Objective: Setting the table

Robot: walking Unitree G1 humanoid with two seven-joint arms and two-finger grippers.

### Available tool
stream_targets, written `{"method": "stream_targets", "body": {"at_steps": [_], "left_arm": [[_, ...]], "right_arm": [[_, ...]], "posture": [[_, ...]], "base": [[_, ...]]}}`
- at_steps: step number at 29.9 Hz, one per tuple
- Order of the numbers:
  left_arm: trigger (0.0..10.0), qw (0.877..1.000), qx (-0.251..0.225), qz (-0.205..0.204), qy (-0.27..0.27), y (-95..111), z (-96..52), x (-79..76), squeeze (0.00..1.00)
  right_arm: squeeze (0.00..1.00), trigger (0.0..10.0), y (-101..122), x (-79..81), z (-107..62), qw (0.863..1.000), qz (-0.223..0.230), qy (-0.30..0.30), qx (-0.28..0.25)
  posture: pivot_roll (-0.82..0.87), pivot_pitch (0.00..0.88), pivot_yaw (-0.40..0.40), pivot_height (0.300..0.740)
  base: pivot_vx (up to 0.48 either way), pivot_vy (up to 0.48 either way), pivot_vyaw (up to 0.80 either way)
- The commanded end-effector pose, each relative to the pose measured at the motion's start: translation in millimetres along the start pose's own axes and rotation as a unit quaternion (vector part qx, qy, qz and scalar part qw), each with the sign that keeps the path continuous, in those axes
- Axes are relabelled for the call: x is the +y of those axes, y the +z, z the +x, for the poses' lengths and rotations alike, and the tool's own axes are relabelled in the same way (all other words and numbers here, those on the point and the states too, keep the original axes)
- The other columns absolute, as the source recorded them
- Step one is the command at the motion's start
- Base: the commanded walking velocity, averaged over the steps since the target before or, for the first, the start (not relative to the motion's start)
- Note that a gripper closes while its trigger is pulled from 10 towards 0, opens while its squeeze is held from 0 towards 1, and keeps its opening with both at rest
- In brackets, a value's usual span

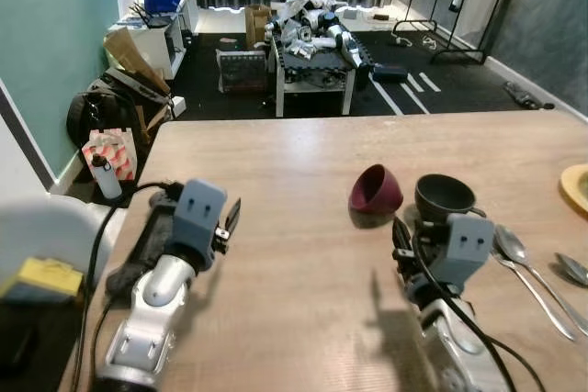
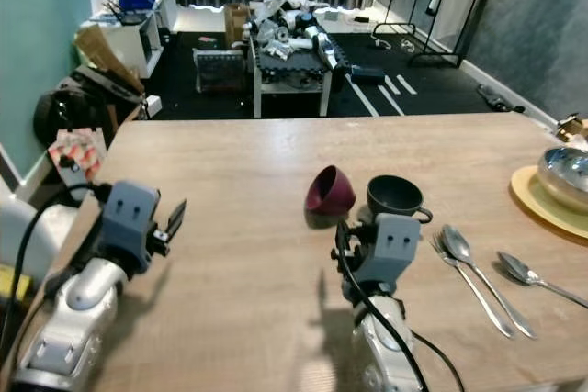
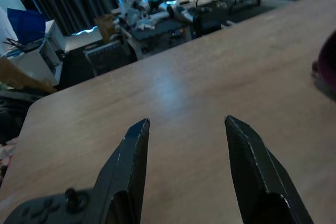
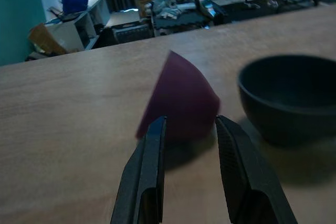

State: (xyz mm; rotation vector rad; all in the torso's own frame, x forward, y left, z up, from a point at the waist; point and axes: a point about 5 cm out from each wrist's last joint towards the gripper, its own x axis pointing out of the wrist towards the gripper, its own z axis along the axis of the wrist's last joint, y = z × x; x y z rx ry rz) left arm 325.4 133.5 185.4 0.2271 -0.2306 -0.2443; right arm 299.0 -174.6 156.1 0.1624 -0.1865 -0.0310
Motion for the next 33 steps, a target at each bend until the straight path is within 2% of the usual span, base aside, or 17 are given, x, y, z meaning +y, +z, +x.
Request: {"method": "stream_targets", "body": {"at_steps": [1, 15, 19, 20, 21, 23, 27, 30, 31, 33], "left_arm": [[10.0, 1.0, 0.018, -0.002, 0.005, -8.4, -5.5, 3.6, 0.0], [10.0, 0.999, 0.028, -0.016, 0.011, -10.1, -9.0, 4.2, 0.0], [10.0, 0.999, 0.037, -0.015, 0.014, -11.5, -11.7, 7.9, 0.0], [10.0, 0.999, 0.04, -0.008, 0.009, -11.5, -13.3, 9.2, 0.0], [10.0, 0.999, 0.04, -0.008, 0.009, -11.5, -13.3, 9.2, 0.0], [10.0, 0.999, 0.042, 0.005, -0.001, -10.6, -14.2, 10.9, 0.0], [10.0, 0.998, 0.032, 0.04, -0.027, 0.1, -11.1, 20.1, 0.0], [10.0, 0.998, 0.029, 0.045, -0.032, 3.2, -10.0, 22.3, 0.0], [10.0, 0.995, 0.025, 0.064, -0.065, 11.0, -5.5, 28.2, 0.0], [10.0, 0.994, 0.025, 0.072, -0.077, 13.1, -4.0, 30.4, 0.0]], "right_arm": [[0.0, 10.0, -4.8, 1.5, -2.6, 1.0, 0.003, 0.0, 0.011], [0.0, 10.0, -6.3, 4.9, -2.4, 1.0, 0.003, 0.004, 0.015], [0.0, 10.0, -6.3, 4.6, -2.4, 1.0, -0.013, 0.002, 0.016], [0.0, 10.0, -6.3, 3.7, -1.2, 0.999, -0.038, -0.005, 0.018], [0.0, 10.0, -6.3, 3.7, -1.2, 0.999, -0.038, -0.005, 0.018], [0.0, 10.0, -4.4, 3.5, 3.4, 0.998, -0.062, -0.012, 0.014], [0.0, 10.0, 7.5, -4.8, 29.2, 0.993, -0.102, -0.058, 0.0], [0.0, 10.0, 11.7, -6.6, 34.3, 0.992, -0.106, -0.062, -0.006], [0.0, 10.0, 21.6, -14.8, 47.2, 0.991, -0.117, -0.066, -0.014], [0.0, 10.0, 23.9, -17.8, 50.6, 0.99, -0.121, -0.065, -0.014]], "posture": [[0.08, 0.04, 0.068, 0.74], [0.09, 0.046, 0.064, 0.74], [0.1, 0.058, 0.059, 0.74], [0.11, 0.065, 0.057, 0.74], [0.11, 0.065, 0.057, 0.74], [0.11, 0.07, 0.058, 0.74], [0.14, 0.1, 0.06, 0.74], [0.14, 0.1, 0.06, 0.74], [0.15, 0.115, 0.06, 0.74], [0.15, 0.115, 0.06, 0.74]], "base": [[0.0, 0.0, 0.0], [0.0, 0.0, 0.0], [0.0, 0.0, 0.0], [0.0, 0.0, 0.0], [0.0, 0.0, 0.0], [0.0, 0.0, 0.0], [0.0, 0.0, 0.0], [0.0, 0.0, 0.0], [0.0, 0.0, 0.0], [0.0, 0.0, 0.0]]}}
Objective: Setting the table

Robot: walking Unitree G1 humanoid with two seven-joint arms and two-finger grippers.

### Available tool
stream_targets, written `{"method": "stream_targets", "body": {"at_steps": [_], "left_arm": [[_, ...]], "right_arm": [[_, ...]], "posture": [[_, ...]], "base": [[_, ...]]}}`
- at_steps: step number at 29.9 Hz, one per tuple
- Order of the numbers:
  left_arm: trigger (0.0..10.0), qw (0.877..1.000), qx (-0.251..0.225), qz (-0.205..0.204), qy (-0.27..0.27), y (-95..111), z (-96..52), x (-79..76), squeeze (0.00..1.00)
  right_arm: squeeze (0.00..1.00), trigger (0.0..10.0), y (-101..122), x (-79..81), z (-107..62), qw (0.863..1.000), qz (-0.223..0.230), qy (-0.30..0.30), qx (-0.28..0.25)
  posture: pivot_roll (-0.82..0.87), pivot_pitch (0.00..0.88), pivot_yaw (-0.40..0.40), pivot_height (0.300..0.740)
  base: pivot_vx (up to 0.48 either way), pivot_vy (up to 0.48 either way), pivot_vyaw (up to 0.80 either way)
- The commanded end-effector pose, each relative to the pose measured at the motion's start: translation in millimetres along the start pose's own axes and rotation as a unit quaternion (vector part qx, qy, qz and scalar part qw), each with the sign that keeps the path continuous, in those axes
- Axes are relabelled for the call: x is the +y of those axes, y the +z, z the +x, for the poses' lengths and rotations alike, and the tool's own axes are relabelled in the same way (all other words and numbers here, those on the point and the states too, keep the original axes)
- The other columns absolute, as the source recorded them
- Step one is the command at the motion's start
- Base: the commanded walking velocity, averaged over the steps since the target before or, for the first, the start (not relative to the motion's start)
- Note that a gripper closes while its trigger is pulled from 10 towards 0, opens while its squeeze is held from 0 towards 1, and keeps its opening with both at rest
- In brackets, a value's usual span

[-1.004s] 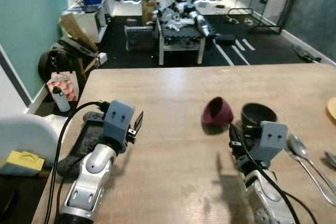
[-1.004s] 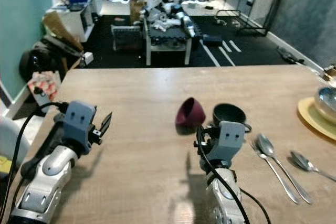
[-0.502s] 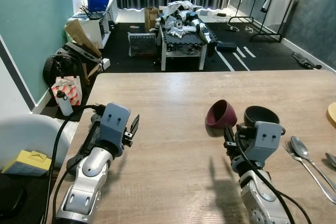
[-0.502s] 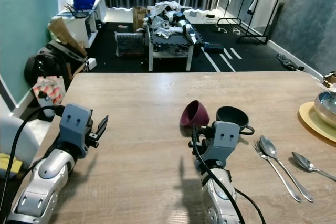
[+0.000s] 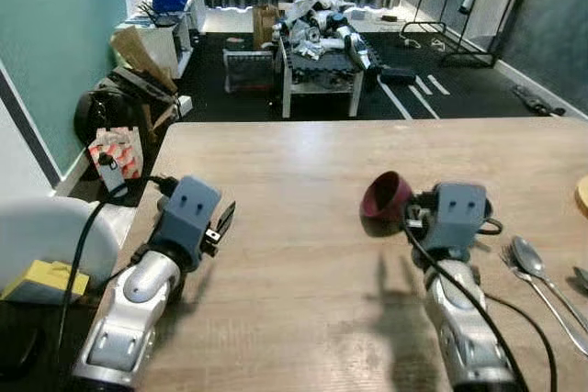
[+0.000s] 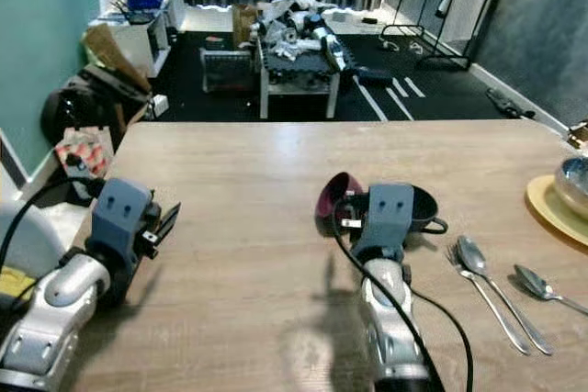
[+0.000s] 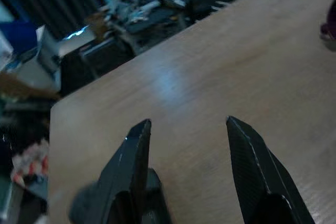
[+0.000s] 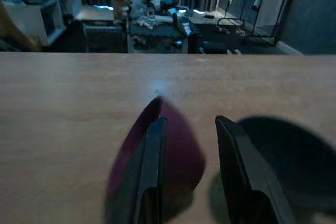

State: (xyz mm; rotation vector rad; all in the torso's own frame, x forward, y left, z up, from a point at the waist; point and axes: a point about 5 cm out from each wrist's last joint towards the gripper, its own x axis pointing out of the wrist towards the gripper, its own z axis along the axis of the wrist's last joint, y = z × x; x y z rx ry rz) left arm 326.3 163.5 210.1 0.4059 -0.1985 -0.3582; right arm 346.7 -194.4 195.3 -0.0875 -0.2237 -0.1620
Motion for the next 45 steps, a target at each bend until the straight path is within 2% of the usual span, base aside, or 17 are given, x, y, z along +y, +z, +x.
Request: {"method": "stream_targets", "body": {"at_steps": [1, 3, 7, 8, 9, 10, 11, 15, 16, 26, 28, 31, 35, 36, 38, 41, 45], "left_arm": [[10.0, 0.999, 0.013, -0.011, -0.041, -0.3, 2.8, 0.8, 0.0], [10.0, 0.999, 0.013, -0.011, -0.041, -0.3, 2.8, 0.8, 0.0], [10.0, 0.997, 0.004, 0.012, -0.081, 13.6, 16.7, 16.3, 0.0], [10.0, 0.996, 0.001, 0.014, -0.085, 17.6, 18.8, 18.7, 0.0], [10.0, 0.996, 0.001, 0.014, -0.085, 17.6, 18.8, 18.7, 0.0], [10.0, 0.996, -0.002, 0.02, -0.087, 22.3, 20.1, 20.9, 0.0], [10.0, 0.996, 0.0, 0.024, -0.087, 23.2, 20.3, 21.1, 0.0], [10.0, 0.996, -0.002, 0.026, -0.085, 25.3, 20.7, 18.3, 0.0], [10.0, 0.996, -0.004, 0.024, -0.087, 26.6, 21.4, 14.5, 0.0], [10.0, 0.993, -0.011, 0.025, -0.113, 26.6, 25.1, 6.1, 0.0], [10.0, 0.993, -0.013, 0.022, -0.112, 26.8, 25.8, 4.9, 0.0], [10.0, 0.994, -0.013, 0.021, -0.111, 26.8, 26.3, 3.4, 0.0], [10.0, 0.994, -0.011, 0.015, -0.109, 24.3, 25.6, -1.2, 0.0], [10.0, 0.994, -0.009, 0.013, -0.109, 22.7, 24.4, -2.8, 0.0], [10.0, 0.994, -0.009, 0.013, -0.109, 22.7, 24.4, -2.8, 0.0], [10.0, 0.994, -0.008, 0.01, -0.108, 21.5, 23.6, -3.7, 0.0], [10.0, 0.995, -0.005, 0.001, -0.098, 18.9, 19.2, -2.6, 0.0]], "right_arm": [[0.0, 10.0, -9.3, -7.8, 2.4, 1.0, -0.014, 0.008, 0.02], [0.0, 10.0, -9.3, -7.8, 2.4, 1.0, -0.014, 0.008, 0.02], [0.0, 10.0, -15.1, -22.1, 10.8, 0.996, -0.076, 0.019, 0.038], [0.0, 10.0, -14.8, -22.8, 12.0, 0.997, -0.048, 0.023, 0.048], [0.0, 10.0, -14.8, -22.8, 12.0, 0.997, -0.048, 0.023, 0.048], [0.0, 10.0, -13.6, -14.8, 11.2, 0.996, -0.012, 0.069, 0.059], [0.0, 10.0, -12.8, -12.0, 10.3, 0.995, 0.002, 0.079, 0.062], [0.0, 10.0, -8.5, -5.6, 9.2, 0.994, 0.044, 0.085, 0.06], [0.0, 10.0, -4.3, 0.4, 8.7, 0.991, 0.083, 0.088, 0.055], [0.0, 10.0, 30.8, 0.4, 11.7, 0.993, 0.107, 0.025, -0.047], [0.0, 10.0, 41.2, 9.0, 10.9, 0.99, 0.124, 0.037, -0.061], [0.0, 10.0, 48.5, 18.6, 10.4, 0.99, 0.117, 0.039, -0.069], [0.0, 10.0, 53.6, 61.8, 5.9, 0.986, 0.129, 0.086, -0.069], [0.0, 10.0, 48.0, 79.3, 2.6, 0.983, 0.132, 0.114, -0.057], [0.0, 10.0, 48.0, 79.3, 2.6, 0.983, 0.132, 0.114, -0.057], [0.0, 10.0, 41.9, 90.8, 0.0, 0.982, 0.128, 0.13, -0.044], [0.0, 10.0, 23.6, 94.7, 1.7, 0.993, 0.084, 0.076, -0.013]], "posture": [[0.16, 0.123, 0.061, 0.74], [0.16, 0.123, 0.061, 0.74], [0.15, 0.142, 0.079, 0.74], [0.15, 0.143, 0.082, 0.74], [0.15, 0.143, 0.082, 0.74], [0.15, 0.145, 0.084, 0.74], [0.15, 0.148, 0.084, 0.74], [0.15, 0.149, 0.084, 0.74], [0.15, 0.149, 0.084, 0.74], [0.14, 0.136, 0.086, 0.74], [0.14, 0.131, 0.088, 0.74], [0.14, 0.128, 0.09, 0.74], [0.14, 0.121, 0.091, 0.74], [0.14, 0.119, 0.09, 0.74], [0.14, 0.119, 0.09, 0.74], [0.15, 0.116, 0.087, 0.74], [0.15, 0.113, 0.083, 0.74]], "base": [[0.0, 0.0, 0.0], [0.0, 0.0, 0.0], [0.0, 0.0, 0.0], [0.0, 0.0, 0.0], [0.0, 0.0, 0.0], [0.0, 0.0, 0.0], [0.0, 0.0, 0.0], [0.0, 0.0, 0.0], [0.0, 0.0, 0.0], [0.0, 0.0, 0.0], [0.0, 0.0, 0.0], [0.0, 0.0, 0.0], [0.0, 0.0, 0.0], [0.0, 0.0, 0.0], [0.0, 0.0, 0.0], [0.0, 0.0, 0.0], [0.0, 0.0, 0.0]]}}
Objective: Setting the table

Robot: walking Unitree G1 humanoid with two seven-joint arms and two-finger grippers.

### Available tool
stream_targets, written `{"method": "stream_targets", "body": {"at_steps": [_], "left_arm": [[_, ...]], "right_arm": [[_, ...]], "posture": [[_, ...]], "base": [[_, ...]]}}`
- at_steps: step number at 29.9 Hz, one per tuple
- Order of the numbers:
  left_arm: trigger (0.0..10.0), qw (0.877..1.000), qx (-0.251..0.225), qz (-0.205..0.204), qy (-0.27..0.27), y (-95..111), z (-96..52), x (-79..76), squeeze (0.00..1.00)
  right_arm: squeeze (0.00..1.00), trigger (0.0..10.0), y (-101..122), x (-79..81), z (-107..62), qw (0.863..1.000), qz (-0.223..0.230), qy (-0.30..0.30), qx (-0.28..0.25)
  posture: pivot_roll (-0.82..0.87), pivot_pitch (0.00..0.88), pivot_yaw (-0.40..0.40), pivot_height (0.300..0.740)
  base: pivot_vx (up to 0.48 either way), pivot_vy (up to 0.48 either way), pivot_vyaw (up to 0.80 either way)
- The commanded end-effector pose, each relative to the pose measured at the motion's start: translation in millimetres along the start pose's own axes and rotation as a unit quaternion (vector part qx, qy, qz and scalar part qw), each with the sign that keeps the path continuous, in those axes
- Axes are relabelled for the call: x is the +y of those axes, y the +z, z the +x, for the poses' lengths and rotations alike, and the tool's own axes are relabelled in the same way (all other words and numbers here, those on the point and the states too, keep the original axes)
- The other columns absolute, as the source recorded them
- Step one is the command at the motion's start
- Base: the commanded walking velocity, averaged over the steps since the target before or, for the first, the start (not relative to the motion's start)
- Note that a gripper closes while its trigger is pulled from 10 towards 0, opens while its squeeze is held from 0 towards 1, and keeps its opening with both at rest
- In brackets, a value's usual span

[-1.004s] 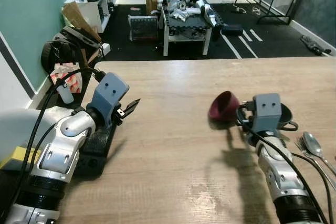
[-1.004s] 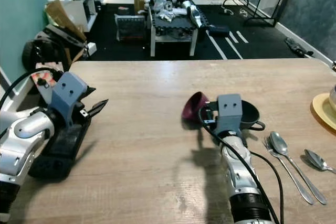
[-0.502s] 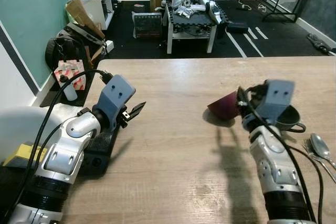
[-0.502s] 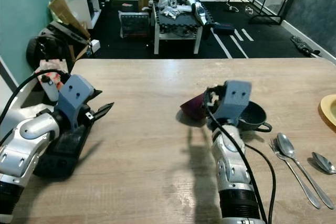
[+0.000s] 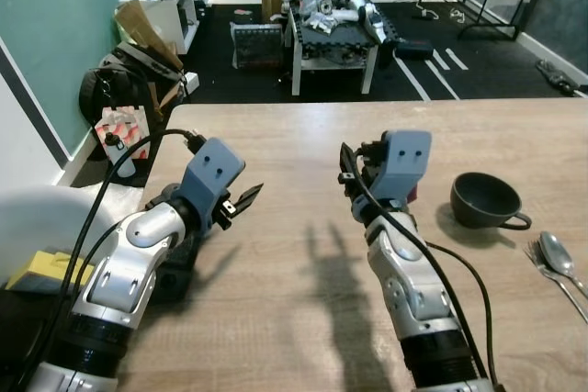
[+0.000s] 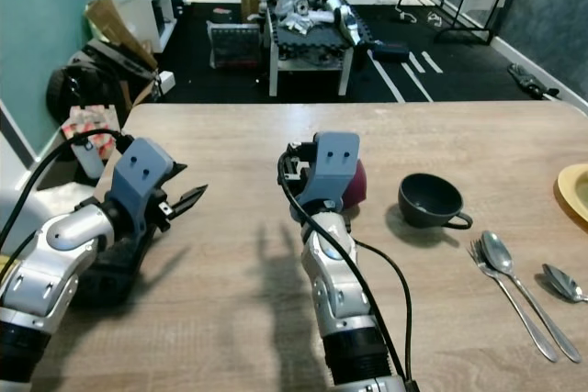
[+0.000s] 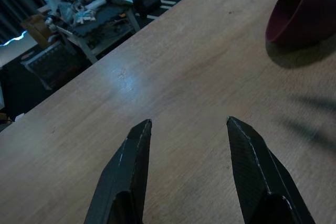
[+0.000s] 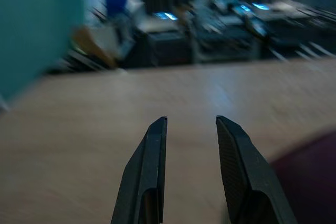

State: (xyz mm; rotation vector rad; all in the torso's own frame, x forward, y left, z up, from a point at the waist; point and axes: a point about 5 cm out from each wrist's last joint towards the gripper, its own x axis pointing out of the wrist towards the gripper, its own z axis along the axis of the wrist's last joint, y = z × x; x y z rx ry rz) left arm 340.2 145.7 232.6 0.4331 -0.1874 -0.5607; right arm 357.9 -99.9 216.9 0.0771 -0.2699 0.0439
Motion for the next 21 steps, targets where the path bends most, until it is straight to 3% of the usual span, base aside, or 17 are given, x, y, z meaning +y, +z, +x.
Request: {"method": "stream_targets", "body": {"at_steps": [1, 5, 11, 18, 21], "left_arm": [[10.0, 1.0, 0.008, -0.007, 0.003, -4.2, -3.5, -1.7, 0.0], [10.0, 1.0, 0.009, -0.009, 0.002, -4.7, -4.9, -2.7, 0.0], [10.0, 1.0, 0.008, -0.012, 0.002, -4.7, -5.6, -4.3, 0.0], [10.0, 1.0, 0.01, -0.013, 0.004, -5.0, -6.4, -2.9, 0.0], [10.0, 1.0, 0.01, -0.016, 0.004, -3.8, -6.1, -3.6, 0.0]], "right_arm": [[0.0, 10.0, -5.5, -0.1, 1.1, 1.0, -0.011, -0.024, 0.005], [0.0, 10.0, -6.9, 0.8, 4.5, 0.999, -0.018, -0.039, 0.002], [0.0, 10.0, -8.8, 17.6, 9.9, 1.0, 0.016, -0.007, 0.0], [0.0, 10.0, -16.2, 32.1, 18.8, 0.999, -0.015, -0.003, 0.029], [0.0, 10.0, -25.8, 32.7, 24.2, 0.996, -0.039, -0.045, 0.066]], "posture": [[0.15, 0.113, 0.083, 0.74], [0.15, 0.113, 0.083, 0.74], [0.16, 0.115, 0.086, 0.74], [0.17, 0.12, 0.092, 0.74], [0.17, 0.122, 0.095, 0.74]], "base": [[0.0, 0.0, 0.0], [0.0, 0.0, 0.0], [0.0, 0.0, 0.0], [0.0, 0.0, 0.0], [0.0, 0.0, 0.0]]}}
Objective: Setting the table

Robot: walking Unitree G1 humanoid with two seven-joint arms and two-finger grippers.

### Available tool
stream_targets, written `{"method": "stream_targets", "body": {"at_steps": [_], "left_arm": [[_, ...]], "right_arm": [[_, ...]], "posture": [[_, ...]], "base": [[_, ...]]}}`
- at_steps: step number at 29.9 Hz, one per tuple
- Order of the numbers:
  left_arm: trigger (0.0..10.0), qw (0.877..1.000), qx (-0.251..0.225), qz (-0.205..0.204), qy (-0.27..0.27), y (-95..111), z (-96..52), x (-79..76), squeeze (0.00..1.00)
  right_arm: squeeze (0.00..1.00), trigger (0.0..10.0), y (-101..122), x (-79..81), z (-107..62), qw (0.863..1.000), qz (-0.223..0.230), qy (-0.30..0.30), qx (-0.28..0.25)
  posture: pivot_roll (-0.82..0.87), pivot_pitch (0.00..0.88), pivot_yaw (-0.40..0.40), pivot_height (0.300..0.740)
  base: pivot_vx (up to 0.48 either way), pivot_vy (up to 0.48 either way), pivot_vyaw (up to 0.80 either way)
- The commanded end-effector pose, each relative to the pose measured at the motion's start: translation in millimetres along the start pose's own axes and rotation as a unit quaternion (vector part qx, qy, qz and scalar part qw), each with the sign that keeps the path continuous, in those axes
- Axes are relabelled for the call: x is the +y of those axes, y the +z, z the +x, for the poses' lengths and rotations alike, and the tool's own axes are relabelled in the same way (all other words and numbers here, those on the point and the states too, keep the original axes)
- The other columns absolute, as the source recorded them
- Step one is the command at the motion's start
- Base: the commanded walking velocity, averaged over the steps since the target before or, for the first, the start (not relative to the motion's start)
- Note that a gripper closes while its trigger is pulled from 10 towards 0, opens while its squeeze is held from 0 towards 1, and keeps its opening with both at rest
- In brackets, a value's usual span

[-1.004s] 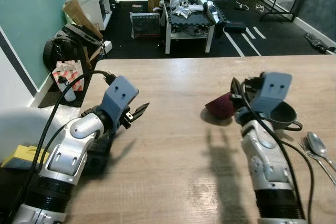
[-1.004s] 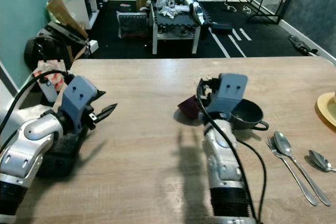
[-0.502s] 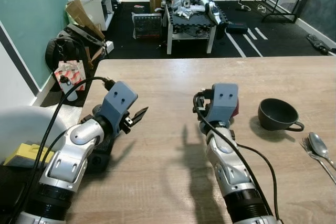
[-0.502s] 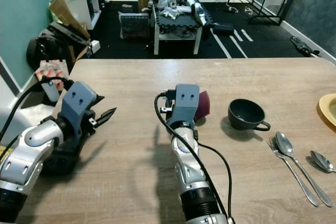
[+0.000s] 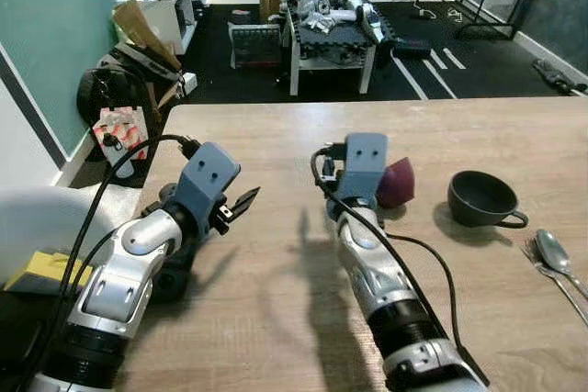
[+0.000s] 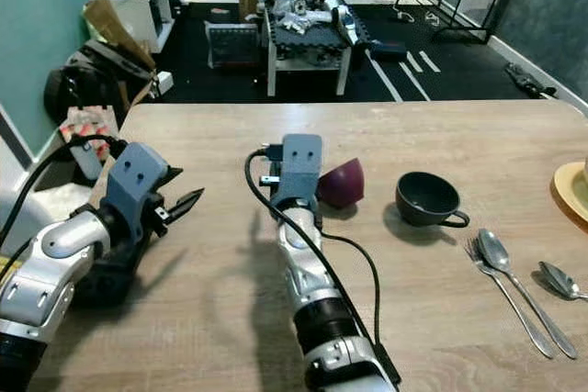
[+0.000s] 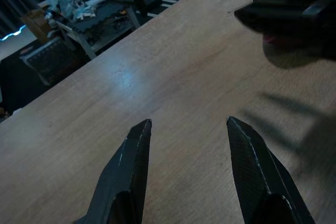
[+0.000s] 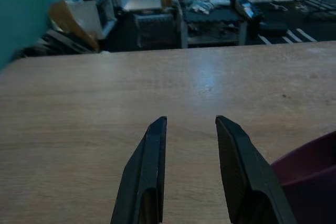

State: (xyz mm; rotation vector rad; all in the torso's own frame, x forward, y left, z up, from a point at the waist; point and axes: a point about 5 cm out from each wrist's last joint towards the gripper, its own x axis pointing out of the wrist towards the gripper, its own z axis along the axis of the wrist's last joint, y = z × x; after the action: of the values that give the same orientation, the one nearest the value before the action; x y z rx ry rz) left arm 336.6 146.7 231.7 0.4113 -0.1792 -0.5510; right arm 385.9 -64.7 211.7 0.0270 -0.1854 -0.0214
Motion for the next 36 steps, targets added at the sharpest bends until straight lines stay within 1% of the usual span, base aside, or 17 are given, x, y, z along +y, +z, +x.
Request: {"method": "stream_targets", "body": {"at_steps": [1, 2, 3, 6, 10, 14, 16, 19, 20, 21, 23, 26, 27, 30, 31, 34, 36], "left_arm": [[10.0, 1.0, 0.007, -0.005, -0.001, -3.3, -2.6, -2.6, 0.0], [10.0, 1.0, 0.007, -0.005, -0.001, -3.3, -2.6, -2.6, 0.0], [10.0, 1.0, 0.007, -0.006, -0.002, -2.8, -3.1, -3.1, 0.0], [10.0, 1.0, 0.007, -0.006, -0.003, -2.5, -3.5, -3.2, 0.0], [10.0, 1.0, -0.001, -0.015, -0.02, 0.0, -6.6, -4.3, 0.0], [10.0, 1.0, -0.004, -0.014, -0.027, 1.1, -7.6, -5.3, 0.0], [10.0, 0.999, -0.004, -0.014, -0.03, 1.5, -8.2, -5.9, 0.0], [10.0, 0.999, -0.004, -0.014, -0.03, 1.5, -8.2, -5.9, 0.0], [10.0, 0.999, -0.003, -0.014, -0.03, 1.2, -8.4, -6.3, 0.0], [10.0, 0.999, -0.003, -0.014, -0.03, 1.2, -8.4, -6.3, 0.0], [10.0, 0.999, -0.002, -0.017, -0.029, -0.3, -7.5, -8.2, 0.0], [10.0, 0.999, -0.002, -0.019, -0.028, -0.6, -7.1, -8.9, 0.0], [10.0, 0.999, -0.003, -0.021, -0.028, -1.0, -4.7, -9.8, 0.0], [10.0, 0.999, -0.005, -0.022, -0.029, -0.3, -2.5, -10.3, 0.0], [10.0, 0.999, -0.005, -0.022, -0.029, -0.3, -2.5, -10.3, 0.0], [10.0, 0.999, -0.007, -0.023, -0.035, 0.7, -0.6, -10.6, 0.0], [10.0, 0.998, -0.01, -0.013, -0.061, 2.1, 1.0, -15.0, 0.0]], "right_arm": [[0.0, 10.0, -13.4, -2.5, -0.5, 0.999, -0.019, -0.03, 0.033], [0.0, 10.0, -13.4, -2.5, -0.5, 0.999, -0.019, -0.03, 0.033], [0.0, 10.0, -19.4, -11.9, 0.6, 0.996, -0.032, -0.065, 0.048], [0.0, 10.0, -22.5, -17.9, 1.0, 0.995, -0.032, -0.081, 0.056], [0.0, 10.0, -27.9, -49.7, 2.0, 0.986, -0.052, -0.144, 0.06], [0.0, 10.0, -28.3, -61.3, -0.2, 0.985, -0.056, -0.154, 0.053], [0.0, 10.0, -29.5, -75.5, -6.4, 0.983, -0.064, -0.164, 0.046], [0.0, 10.0, -29.5, -75.5, -6.4, 0.983, -0.064, -0.164, 0.046], [0.0, 10.0, -30.4, -85.0, -12.3, 0.982, -0.068, -0.171, 0.042], [0.0, 10.0, -30.4, -85.0, -12.3, 0.982, -0.068, -0.171, 0.042], [0.0, 10.0, -35.2, -117.2, -34.0, 0.974, -0.089, -0.205, 0.043], [0.0, 10.0, -36.6, -128.0, -41.8, 0.97, -0.097, -0.218, 0.044], [0.0, 10.0, -39.6, -152.8, -53.2, 0.96, -0.103, -0.255, 0.05], [0.0, 10.0, -33.7, -163.6, -52.6, 0.958, -0.093, -0.269, 0.03], [0.0, 10.0, -33.7, -163.6, -52.6, 0.958, -0.093, -0.269, 0.03], [0.0, 10.0, -15.3, -162.0, -43.6, 0.963, -0.093, -0.252, -0.022], [0.0, 10.0, -6.9, -162.4, -36.9, 0.966, -0.073, -0.246, -0.037]], "posture": [[0.18, 0.122, 0.095, 0.74], [0.18, 0.122, 0.095, 0.74], [0.18, 0.122, 0.095, 0.74], [0.18, 0.122, 0.095, 0.74], [0.17, 0.124, 0.098, 0.74], [0.17, 0.127, 0.097, 0.74], [0.16, 0.13, 0.094, 0.74], [0.16, 0.13, 0.094, 0.74], [0.15, 0.133, 0.091, 0.74], [0.15, 0.133, 0.091, 0.74], [0.15, 0.134, 0.09, 0.74], [0.15, 0.134, 0.09, 0.74], [0.13, 0.131, 0.099, 0.74], [0.13, 0.13, 0.102, 0.74], [0.13, 0.13, 0.102, 0.74], [0.13, 0.129, 0.104, 0.74], [0.13, 0.129, 0.1, 0.74]], "base": [[0.0, 0.0, 0.0], [0.0, 0.0, 0.0], [0.0, 0.0, 0.0], [0.0, 0.0, 0.0], [0.0, 0.0, 0.0], [0.0, 0.0, 0.0], [0.0, 0.0, 0.0], [0.0, 0.0, 0.0], [0.0, 0.0, 0.0], [0.0, 0.0, 0.0], [0.0, 0.0, 0.0], [0.0, 0.0, 0.0], [0.0, 0.0, 0.0], [0.0, 0.0, 0.0], [0.0, 0.0, 0.0], [0.0, 0.0, 0.0], [0.0, 0.0, 0.0]]}}
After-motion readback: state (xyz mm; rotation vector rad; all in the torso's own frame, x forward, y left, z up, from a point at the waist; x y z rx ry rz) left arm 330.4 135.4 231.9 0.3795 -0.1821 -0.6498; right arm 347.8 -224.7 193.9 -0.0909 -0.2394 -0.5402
